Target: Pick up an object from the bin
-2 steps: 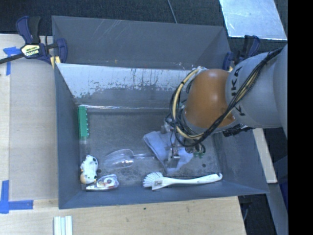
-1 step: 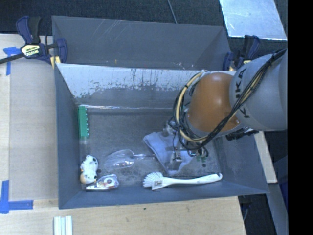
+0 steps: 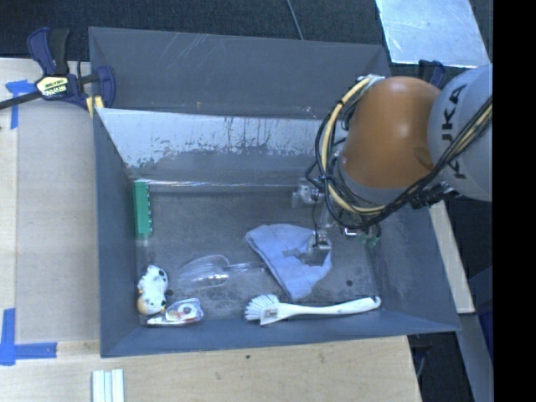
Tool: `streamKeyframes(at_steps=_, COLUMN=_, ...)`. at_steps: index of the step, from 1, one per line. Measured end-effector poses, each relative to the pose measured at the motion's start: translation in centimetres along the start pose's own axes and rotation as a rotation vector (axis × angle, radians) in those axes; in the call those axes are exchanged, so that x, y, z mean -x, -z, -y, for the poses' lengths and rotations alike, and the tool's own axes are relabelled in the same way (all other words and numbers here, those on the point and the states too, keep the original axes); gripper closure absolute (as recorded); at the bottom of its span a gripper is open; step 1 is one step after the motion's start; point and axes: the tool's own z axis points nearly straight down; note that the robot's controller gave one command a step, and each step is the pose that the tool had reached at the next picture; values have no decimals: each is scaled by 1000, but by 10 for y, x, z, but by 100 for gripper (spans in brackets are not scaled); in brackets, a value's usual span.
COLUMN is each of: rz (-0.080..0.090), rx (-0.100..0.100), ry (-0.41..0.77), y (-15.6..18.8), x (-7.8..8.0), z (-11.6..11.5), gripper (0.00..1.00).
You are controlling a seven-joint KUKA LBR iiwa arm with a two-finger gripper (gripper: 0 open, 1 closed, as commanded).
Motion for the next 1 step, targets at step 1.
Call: streamKeyframes(at_steps=1, rz=-3, rx=0, ry=-27, y=-68, x=-7, z=-1, gripper=100)
